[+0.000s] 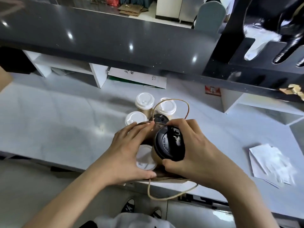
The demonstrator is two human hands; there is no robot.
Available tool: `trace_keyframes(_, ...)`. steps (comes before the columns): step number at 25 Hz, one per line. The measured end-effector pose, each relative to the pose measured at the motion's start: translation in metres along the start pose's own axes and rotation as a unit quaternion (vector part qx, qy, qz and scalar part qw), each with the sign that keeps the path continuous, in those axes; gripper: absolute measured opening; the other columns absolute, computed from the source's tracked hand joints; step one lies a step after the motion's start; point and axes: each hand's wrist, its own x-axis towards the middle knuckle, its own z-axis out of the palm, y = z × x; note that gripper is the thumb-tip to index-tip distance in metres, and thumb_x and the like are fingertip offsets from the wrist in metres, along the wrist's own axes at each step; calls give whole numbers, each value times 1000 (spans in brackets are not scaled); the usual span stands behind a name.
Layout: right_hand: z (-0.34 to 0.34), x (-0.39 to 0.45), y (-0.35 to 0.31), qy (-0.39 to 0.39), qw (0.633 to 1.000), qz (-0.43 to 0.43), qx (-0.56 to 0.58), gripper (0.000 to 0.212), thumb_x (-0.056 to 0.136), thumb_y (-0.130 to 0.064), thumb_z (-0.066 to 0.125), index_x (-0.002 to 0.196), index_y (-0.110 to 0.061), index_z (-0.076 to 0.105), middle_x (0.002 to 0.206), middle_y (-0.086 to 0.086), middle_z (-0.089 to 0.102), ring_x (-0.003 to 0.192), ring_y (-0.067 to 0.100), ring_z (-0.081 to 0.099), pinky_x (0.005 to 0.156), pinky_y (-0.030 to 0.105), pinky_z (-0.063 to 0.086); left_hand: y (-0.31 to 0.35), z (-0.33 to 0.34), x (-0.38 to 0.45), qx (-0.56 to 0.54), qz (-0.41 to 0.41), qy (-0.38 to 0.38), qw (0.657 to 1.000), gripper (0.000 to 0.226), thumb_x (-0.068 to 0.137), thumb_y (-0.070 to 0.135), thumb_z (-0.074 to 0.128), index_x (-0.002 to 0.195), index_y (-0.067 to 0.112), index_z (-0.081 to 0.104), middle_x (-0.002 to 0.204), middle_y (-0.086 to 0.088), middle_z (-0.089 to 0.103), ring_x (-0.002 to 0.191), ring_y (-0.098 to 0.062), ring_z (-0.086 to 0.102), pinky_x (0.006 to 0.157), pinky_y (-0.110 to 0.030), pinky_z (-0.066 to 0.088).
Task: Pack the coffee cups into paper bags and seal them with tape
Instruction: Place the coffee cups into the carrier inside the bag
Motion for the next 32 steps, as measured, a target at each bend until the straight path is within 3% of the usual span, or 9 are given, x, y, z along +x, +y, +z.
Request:
trace_keyframes(3, 8, 3, 12, -3, 998, 28, -54, 72, 71, -47, 73, 130, -44, 32, 120, -13, 33, 103, 12, 53, 80, 18, 43, 0, 0, -1, 3, 6, -4, 1000, 132, 57, 71, 80, 159, 45, 2, 160, 32, 5, 145, 7, -5, 119, -17, -1)
trace_keyframes(7, 11, 7, 24, -27, 987, 52, -152, 74, 75, -39, 72, 136, -36, 31, 125, -9, 34, 102, 18, 52, 78, 23, 42, -1, 0, -1, 8, 12, -8, 1000, 133, 57, 74, 78, 159, 43, 1, 162, 29, 5, 151, -2, -2, 123, -24, 4)
trace_keyframes(11, 21, 12, 32, -45, 974, 33, -220, 77, 73, -39, 73, 139, -32, 32, 136, -5, 46, 117, 24, 53, 95, 31, 45, -2, 0, -2, 1, 17, -9, 1000, 131, 57, 75, 76, 159, 44, 0, 162, 31, 1, 152, -1, -5, 123, -25, 2)
trace_keyframes(15, 34, 23, 36, -55, 954, 25, -294, 78, 75, -42, 75, 140, -29, 34, 125, -2, 58, 113, 24, 56, 97, 35, 44, -2, 0, -2, 0, 18, -10, 1000, 131, 57, 74, 77, 160, 43, 1, 164, 29, 1, 152, -1, -5, 124, -26, 3)
trace_keyframes(24, 40, 30, 36, -67, 936, 1, -346, 81, 77, -40, 80, 142, -28, 33, 123, -3, 60, 113, 22, 61, 100, 38, 42, -3, -1, -2, -7, 21, -8, 1000, 132, 58, 73, 78, 160, 44, 0, 164, 27, 2, 152, -3, -3, 125, -30, 8)
trace_keyframes(32, 44, 31, 41, -84, 927, 14, -364, 82, 75, -39, 82, 142, -27, 35, 121, -3, 60, 106, 21, 64, 95, 36, 43, -3, 0, -4, -10, 22, -12, 1000, 134, 57, 70, 82, 159, 45, -2, 164, 29, -1, 151, 0, -5, 125, -26, 5)
